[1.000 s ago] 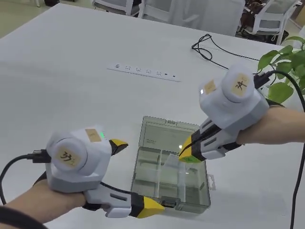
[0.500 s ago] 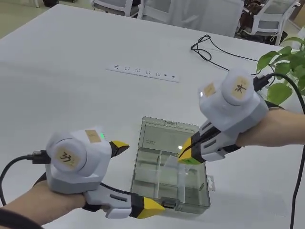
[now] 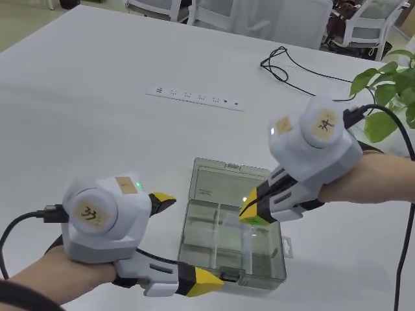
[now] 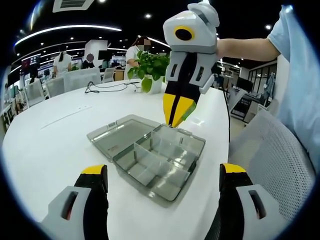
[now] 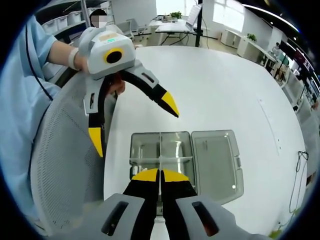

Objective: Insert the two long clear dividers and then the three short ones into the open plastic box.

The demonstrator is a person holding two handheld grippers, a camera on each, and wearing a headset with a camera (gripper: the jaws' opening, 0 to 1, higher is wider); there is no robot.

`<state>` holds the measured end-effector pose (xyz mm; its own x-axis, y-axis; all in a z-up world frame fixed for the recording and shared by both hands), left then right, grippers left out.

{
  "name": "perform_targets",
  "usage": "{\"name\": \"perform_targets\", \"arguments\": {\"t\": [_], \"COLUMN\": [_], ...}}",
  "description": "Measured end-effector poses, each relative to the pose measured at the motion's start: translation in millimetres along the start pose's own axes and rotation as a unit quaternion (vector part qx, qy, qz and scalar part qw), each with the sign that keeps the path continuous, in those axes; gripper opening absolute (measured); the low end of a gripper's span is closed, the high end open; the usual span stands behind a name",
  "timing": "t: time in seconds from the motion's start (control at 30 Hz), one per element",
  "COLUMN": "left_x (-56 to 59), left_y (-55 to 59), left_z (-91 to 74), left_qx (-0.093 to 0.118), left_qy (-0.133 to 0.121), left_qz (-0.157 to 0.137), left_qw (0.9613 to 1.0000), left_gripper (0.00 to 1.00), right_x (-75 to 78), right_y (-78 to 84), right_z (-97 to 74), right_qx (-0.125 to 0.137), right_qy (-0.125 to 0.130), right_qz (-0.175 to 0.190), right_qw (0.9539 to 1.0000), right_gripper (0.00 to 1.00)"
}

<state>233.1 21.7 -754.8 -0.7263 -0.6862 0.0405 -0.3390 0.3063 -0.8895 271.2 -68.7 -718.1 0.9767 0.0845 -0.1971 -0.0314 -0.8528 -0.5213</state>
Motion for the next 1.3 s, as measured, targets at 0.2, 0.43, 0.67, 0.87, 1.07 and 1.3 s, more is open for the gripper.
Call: {"name": "perform_targets", "arguments": {"t": [0.2,0.43,0.67,0.87,1.07,1.3], "left_x": [1.7,2.3,3.6,4.2,4.3,4.4], "left_y": [-0.4,0.4,1.8,2.2,1.6,1.8], "left_z": [1.0,1.1,1.6,1.7,2.1,1.8], "left_qx": [-0.001,-0.003,-0.004,-0.005,-0.006,-0.006], "left_qy": [0.002,0.004,0.005,0.006,0.006,0.006], "left_qz": [0.001,0.002,0.002,0.001,0.001,0.000], "left_qw": [1.0000,1.0000,1.0000,1.0000,1.0000,1.0000], "left_gripper": [0.94,0.93,0.93,0.93,0.93,0.92], "right_x": [-0.1,-0.7,-3.7,-4.6,-4.5,-2.4], "right_y": [1.6,3.4,5.2,6.6,6.2,5.4], "right_z": [-1.1,-2.4,-2.4,-2.1,0.1,2.2], "right_qx": [0.001,0.013,0.027,0.039,0.041,0.042], "right_qy": [0.000,0.001,-0.003,-0.005,-0.008,-0.008], "right_qz": [-0.002,-0.005,-0.019,-0.027,-0.038,-0.036], "right_qw": [1.0000,0.9999,0.9994,0.9989,0.9984,0.9984], "right_gripper": [0.02,0.02,0.02,0.02,0.02,0.02]}}
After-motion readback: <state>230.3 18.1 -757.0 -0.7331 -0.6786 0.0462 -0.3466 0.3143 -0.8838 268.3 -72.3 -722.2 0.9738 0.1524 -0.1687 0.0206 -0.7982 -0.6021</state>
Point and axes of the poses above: the centre of the closed fingertips' face, and the gripper's own axes: z roughly forward along the fingers, x roughly to its right, y roughly out of its underside, the point moved 4 cm from there along -z, roughly backward along the fingers, and after that the axes turned 11 degrees about -y, right-handed, at the moved point
